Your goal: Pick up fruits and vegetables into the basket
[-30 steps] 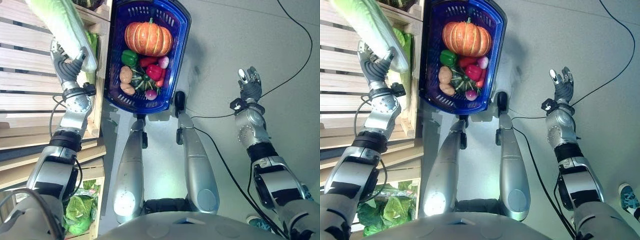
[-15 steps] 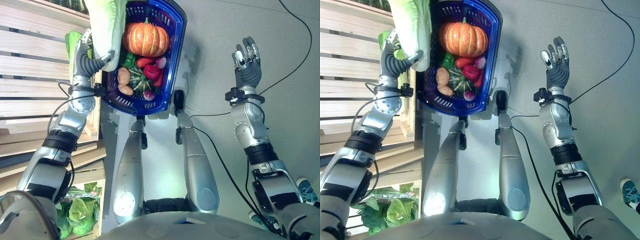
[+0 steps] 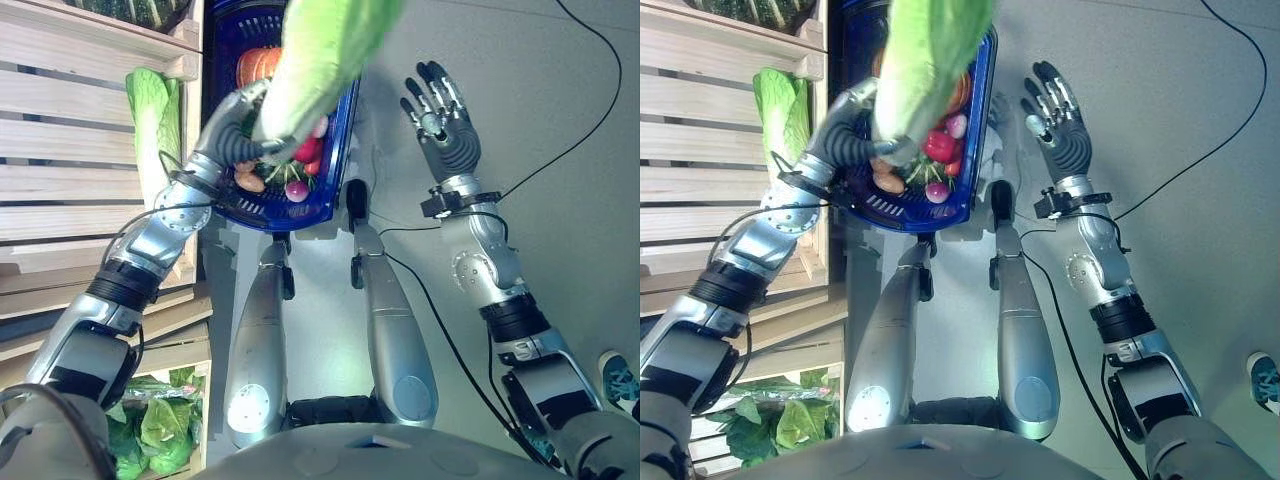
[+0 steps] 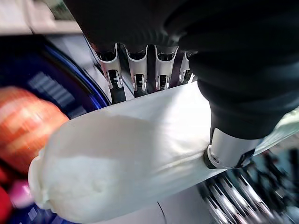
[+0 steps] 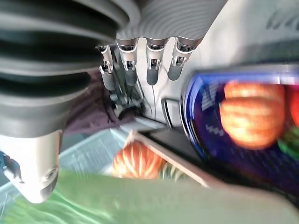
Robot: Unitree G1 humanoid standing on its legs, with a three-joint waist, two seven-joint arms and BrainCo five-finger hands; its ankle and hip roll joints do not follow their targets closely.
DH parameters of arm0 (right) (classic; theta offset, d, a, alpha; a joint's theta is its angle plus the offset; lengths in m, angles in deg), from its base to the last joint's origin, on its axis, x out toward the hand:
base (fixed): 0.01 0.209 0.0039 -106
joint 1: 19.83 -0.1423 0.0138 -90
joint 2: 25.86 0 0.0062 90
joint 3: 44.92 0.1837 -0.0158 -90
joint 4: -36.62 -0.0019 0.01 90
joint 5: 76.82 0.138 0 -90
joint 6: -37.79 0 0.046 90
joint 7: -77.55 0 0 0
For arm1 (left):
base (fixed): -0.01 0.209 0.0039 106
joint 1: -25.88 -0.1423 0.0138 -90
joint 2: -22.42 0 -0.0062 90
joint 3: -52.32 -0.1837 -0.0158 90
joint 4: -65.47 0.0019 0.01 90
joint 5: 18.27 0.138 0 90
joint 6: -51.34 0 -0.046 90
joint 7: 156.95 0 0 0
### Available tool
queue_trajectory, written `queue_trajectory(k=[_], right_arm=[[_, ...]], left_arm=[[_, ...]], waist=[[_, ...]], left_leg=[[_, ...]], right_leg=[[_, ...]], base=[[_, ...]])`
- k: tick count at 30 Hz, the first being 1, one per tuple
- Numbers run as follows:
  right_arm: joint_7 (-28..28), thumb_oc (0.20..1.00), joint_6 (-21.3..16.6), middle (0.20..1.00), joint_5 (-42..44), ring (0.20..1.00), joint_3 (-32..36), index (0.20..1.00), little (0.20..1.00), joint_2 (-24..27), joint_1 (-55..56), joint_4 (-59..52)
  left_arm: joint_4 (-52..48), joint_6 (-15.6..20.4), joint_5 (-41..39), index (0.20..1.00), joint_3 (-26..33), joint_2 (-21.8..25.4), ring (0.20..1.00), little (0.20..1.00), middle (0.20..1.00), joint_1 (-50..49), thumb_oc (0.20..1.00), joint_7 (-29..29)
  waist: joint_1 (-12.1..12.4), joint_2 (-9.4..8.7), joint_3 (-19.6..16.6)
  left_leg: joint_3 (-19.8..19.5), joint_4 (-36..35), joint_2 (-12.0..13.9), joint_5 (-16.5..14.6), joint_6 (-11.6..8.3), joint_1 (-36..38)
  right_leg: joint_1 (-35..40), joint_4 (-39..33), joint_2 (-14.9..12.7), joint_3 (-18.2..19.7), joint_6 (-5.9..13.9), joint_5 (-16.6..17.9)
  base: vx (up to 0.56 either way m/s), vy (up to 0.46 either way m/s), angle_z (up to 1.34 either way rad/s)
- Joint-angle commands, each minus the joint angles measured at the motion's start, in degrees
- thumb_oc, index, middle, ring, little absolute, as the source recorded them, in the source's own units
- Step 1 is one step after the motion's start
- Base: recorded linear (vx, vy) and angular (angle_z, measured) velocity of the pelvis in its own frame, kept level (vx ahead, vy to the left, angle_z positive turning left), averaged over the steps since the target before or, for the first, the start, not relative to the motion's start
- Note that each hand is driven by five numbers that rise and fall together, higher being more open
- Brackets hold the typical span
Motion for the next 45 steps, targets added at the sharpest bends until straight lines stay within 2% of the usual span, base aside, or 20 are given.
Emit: queue_trajectory(k=[1,4,15,24,36,45], right_arm=[[2.2,1.0,0.6,1.0,3.3,1.0,-1.3,1.0,1.0,1.2,1.4,-6.8],[2.2,1.0,1.8,1.0,6.0,1.0,-2.7,1.0,1.0,1.2,0.9,-6.4],[4.5,1.0,2.4,1.0,10.6,1.0,-6.8,1.0,1.0,2.3,-1.1,-5.6],[7.3,1.0,3.4,1.0,14.5,1.0,-8.7,1.0,1.0,3.9,-2.3,-8.0],[9.5,1.0,3.1,1.0,16.3,1.0,-10.9,1.0,1.0,6.4,-3.3,-10.2],[8.4,1.0,1.8,1.0,15.7,1.0,-11.4,1.0,1.0,6.9,-3.6,-11.2]], left_arm=[[-7.0,5.6,-3.0,0.2,-0.1,-0.9,0.2,0.2,0.2,0.5,0.2,-1.4],[-8.5,5.7,-2.5,0.2,-1.5,-1.0,0.2,0.2,0.2,0.8,0.2,-1.7],[-11.3,5.0,-3.4,0.2,-7.2,0.1,0.2,0.2,0.2,3.3,0.2,-5.8],[-11.3,0.3,-1.0,0.2,-10.8,1.8,0.2,0.2,0.2,5.1,0.2,-6.3],[-9.1,-1.8,-0.5,0.2,-12.8,3.7,0.2,0.2,0.2,5.6,0.2,-6.7],[-7.7,-6.0,0.1,0.2,-13.2,3.6,0.2,0.2,0.2,5.0,0.2,-6.7]], waist=[[-0.4,3.22,-2.2],[-0.2,3.1,-2.2],[0.2,3.07,-2.2],[0.3,2.63,-2.2],[0.4,2.46,-2.2],[0.6,2.29,-2.2]], left_leg=[[0.1,-7.8,-1.0,4.1,-0.32,0.3],[0.1,-8.1,-0.9,4.1,-0.28,0.3],[0.0,-8.6,-0.9,4.6,-0.35,0.2],[-0.1,-8.5,-0.8,4.6,-0.44,-0.3],[-0.2,-8.5,-0.7,4.9,-0.47,-0.8],[-0.4,-8.4,-0.7,4.7,-0.51,-0.8]], right_leg=[[3.5,4.8,2.6,-4.6,2.38,-8.8],[3.5,4.6,2.6,-4.6,2.43,-8.7],[3.5,3.9,2.5,-4.7,2.72,-8.0],[3.0,3.9,2.5,-4.8,3.02,-7.8],[2.5,3.7,2.4,-5.1,3.22,-7.3],[2.6,3.8,2.3,-5.2,3.41,-7.5]], base=[[0.01,-0.035,-0.01],[0.0,-0.011,0.0],[0.0,0.0,0.0],[0.0,0.0,0.0],[0.0,0.0,0.0],[0.0,0.0,0.0]])
